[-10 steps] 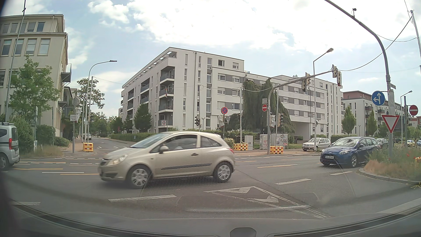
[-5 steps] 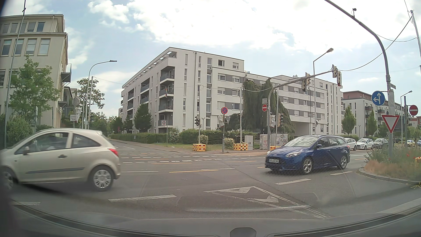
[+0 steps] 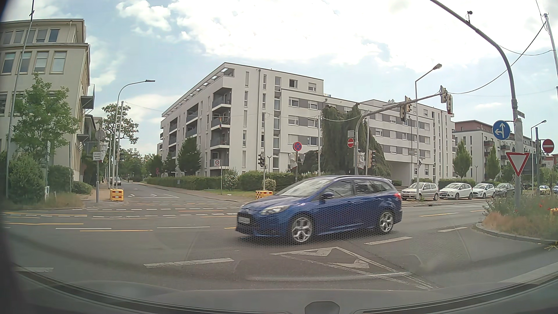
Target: Follow the waypoints while adhering to traffic rules and regulations
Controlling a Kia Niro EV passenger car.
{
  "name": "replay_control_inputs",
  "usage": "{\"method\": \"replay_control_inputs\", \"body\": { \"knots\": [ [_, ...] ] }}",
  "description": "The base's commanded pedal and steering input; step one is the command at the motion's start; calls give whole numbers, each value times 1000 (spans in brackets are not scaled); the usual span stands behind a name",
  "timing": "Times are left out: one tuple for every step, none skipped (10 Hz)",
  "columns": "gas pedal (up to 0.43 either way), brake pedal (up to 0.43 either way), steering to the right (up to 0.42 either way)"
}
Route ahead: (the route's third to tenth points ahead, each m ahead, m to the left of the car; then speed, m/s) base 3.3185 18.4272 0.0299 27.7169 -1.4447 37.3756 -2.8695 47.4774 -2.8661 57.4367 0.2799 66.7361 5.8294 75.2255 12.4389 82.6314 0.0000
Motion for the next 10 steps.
{"method": "replay_control_inputs", "body": {
  "knots": [
    [0,335,-883],
    [0,335,-883],
    [0,335,-883],
    [0,335,-883],
    [0,335,-883],
    [0,335,-883],
    [0,335,-883],
    [0,335,-883],
    [0,341,-883],
    [0,335,-883]
  ]
}}
